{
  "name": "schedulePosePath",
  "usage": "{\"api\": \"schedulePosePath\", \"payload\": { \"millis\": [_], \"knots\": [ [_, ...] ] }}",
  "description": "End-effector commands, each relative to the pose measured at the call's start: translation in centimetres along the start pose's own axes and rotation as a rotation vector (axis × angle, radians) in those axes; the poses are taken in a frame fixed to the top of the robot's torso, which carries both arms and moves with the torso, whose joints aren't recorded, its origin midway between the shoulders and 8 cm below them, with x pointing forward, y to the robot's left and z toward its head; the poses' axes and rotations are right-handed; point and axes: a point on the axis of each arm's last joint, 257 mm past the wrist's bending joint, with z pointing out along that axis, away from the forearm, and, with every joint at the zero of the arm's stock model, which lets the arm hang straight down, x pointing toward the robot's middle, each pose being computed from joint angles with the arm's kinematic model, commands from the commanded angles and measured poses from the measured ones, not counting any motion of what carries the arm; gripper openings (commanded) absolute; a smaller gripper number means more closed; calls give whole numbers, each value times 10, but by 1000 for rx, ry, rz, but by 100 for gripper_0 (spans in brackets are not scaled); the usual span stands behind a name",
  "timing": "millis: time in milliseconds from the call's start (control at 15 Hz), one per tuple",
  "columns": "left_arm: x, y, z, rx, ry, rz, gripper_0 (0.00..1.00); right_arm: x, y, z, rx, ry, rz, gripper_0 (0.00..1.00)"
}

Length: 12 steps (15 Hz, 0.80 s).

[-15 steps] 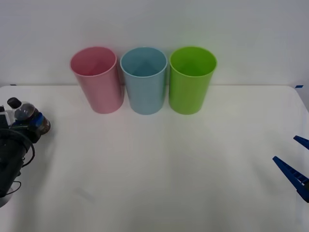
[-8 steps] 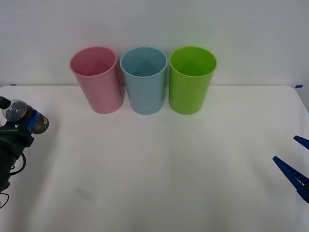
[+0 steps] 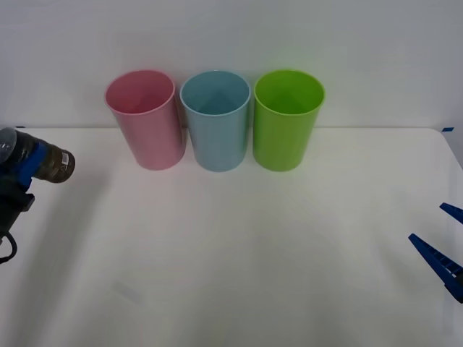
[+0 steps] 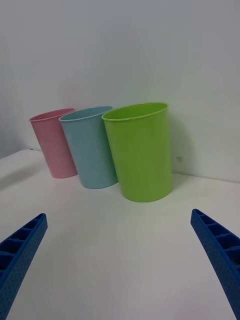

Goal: Grasp the object on the table and drop it into the matching bin: aluminum can to the light blue bin, PET bottle to the pink bin.

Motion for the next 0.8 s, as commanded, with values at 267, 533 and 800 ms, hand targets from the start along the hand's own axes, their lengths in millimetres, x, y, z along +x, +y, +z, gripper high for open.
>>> {"api": "schedulePosePath", "payload": {
  "millis": [267,533,800],
  "knots": [
    [-60,-29,17,60,-79,-10,0,0,0,0,0,0,0,100],
    [-93,-44,42,58,-130,-3,0,0,0,0,0,0,0,100],
    [-102,-65,72,70,-131,45,0,0,0,0,0,0,0,100]
  ]
}}
